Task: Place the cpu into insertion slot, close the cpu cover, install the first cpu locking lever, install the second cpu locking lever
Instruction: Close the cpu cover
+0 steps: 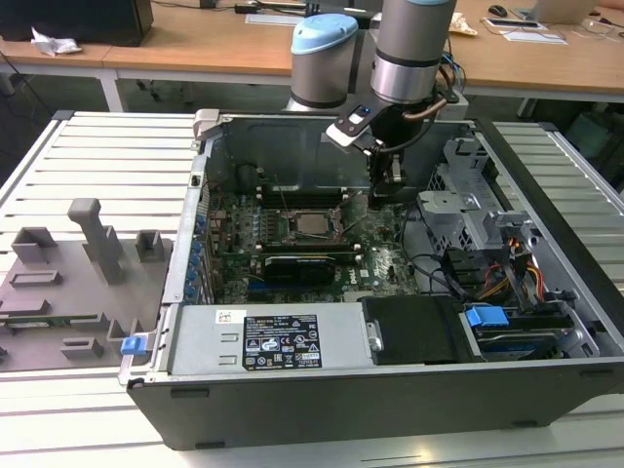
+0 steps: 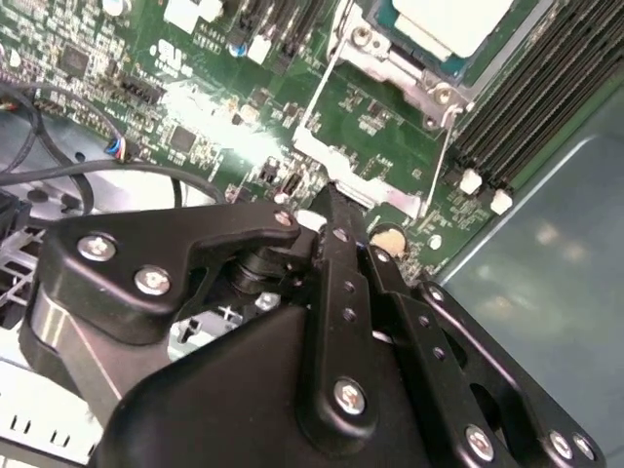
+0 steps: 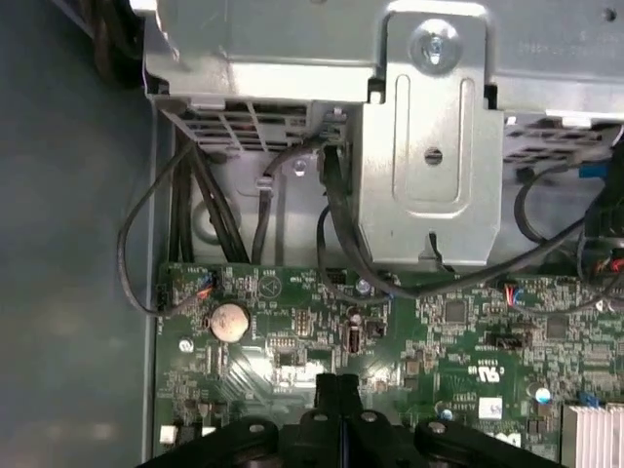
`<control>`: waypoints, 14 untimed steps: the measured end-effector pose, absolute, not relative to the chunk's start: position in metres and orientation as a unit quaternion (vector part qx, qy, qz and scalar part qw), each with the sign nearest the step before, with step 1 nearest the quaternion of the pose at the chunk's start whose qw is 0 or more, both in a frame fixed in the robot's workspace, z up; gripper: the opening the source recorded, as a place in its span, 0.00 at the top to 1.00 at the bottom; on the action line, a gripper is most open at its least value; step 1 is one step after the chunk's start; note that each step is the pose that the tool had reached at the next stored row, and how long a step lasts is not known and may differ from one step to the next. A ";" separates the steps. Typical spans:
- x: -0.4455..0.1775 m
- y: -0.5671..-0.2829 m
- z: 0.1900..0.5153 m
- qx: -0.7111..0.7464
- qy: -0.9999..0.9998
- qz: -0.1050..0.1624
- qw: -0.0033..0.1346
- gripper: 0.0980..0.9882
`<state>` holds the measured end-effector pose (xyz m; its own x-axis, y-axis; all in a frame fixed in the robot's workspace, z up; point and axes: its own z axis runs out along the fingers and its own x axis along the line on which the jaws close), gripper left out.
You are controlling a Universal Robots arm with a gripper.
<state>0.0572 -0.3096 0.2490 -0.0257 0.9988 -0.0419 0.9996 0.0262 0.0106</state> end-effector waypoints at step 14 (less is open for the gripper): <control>0.000 -0.309 0.244 0.698 0.716 -0.011 0.019 0.99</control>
<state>-0.0003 -0.3091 0.2440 -0.0257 0.9988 -0.0419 0.9996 0.0262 0.0105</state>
